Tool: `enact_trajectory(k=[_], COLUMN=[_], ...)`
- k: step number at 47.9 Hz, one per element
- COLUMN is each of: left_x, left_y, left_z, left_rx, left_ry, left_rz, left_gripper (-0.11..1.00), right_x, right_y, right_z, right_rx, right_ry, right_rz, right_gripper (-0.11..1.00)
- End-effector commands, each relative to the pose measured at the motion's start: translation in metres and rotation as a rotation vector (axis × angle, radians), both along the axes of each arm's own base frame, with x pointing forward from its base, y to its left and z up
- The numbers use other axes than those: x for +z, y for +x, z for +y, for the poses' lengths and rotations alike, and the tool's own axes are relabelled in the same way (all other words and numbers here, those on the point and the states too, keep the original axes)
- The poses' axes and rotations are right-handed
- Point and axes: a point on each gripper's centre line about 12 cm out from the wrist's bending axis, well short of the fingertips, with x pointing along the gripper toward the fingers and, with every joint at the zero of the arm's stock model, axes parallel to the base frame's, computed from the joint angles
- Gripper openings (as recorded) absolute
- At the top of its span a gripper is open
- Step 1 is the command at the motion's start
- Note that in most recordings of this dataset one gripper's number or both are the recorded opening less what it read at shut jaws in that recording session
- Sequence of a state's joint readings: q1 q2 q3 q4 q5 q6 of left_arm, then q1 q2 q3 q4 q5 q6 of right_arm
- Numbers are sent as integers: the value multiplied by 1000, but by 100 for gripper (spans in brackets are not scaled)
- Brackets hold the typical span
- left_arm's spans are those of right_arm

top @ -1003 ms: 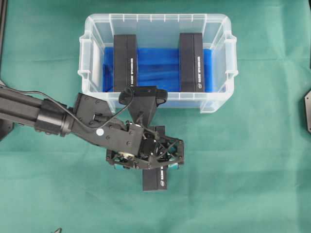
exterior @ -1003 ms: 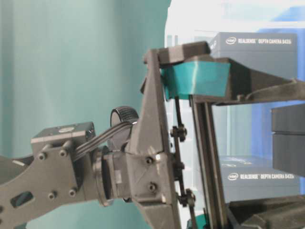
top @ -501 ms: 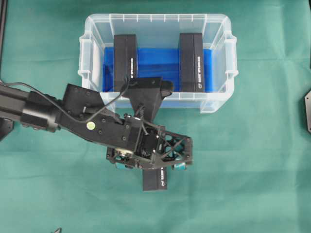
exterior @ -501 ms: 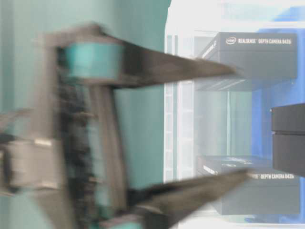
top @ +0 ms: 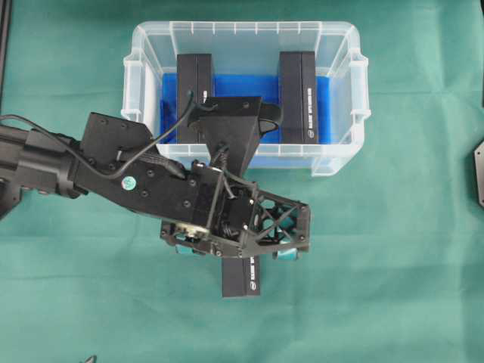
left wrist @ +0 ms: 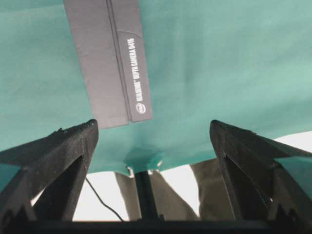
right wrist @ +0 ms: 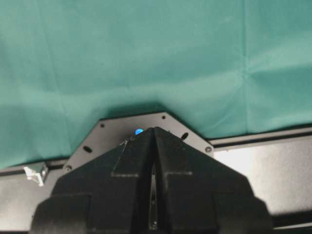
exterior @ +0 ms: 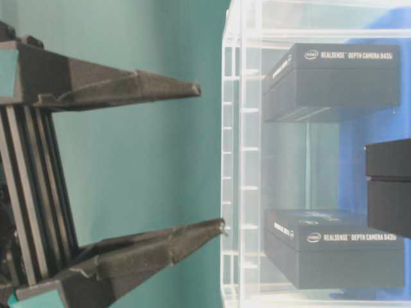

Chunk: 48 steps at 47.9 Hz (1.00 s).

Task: Take the box out of the case with the left arm.
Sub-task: 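Lower the box onto the table, open the left gripper, withdraw left, then move the open left gripper back over the left black box in the case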

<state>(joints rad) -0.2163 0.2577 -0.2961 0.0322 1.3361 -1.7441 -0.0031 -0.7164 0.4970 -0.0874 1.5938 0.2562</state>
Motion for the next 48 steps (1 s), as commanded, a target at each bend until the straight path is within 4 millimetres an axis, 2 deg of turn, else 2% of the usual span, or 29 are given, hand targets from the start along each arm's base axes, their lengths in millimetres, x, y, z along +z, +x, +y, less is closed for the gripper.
enact_trajectory(k=[1, 10, 22, 41, 48], left_x=[28, 35, 37, 19, 17], left_y=[-13, -43, -108, -209, -229], left_z=[1, -2, 1, 18, 24], left_rx=[-6, -22, -51, -47, -47], left_ry=[-8, -3, 2, -1, -5], left_rz=[-53, -25, 9, 38, 25], left_gripper=[97, 97, 97, 97, 97], right_x=[7, 8, 8, 7, 7], right_y=[1, 1, 1, 1, 1], right_z=[0, 0, 0, 0, 0], right_rx=[-1, -1, 0, 1, 0], right_ry=[1, 4, 6, 6, 6], right_rz=[-23, -25, -25, -23, -23], right_gripper=[0, 0, 0, 0, 0])
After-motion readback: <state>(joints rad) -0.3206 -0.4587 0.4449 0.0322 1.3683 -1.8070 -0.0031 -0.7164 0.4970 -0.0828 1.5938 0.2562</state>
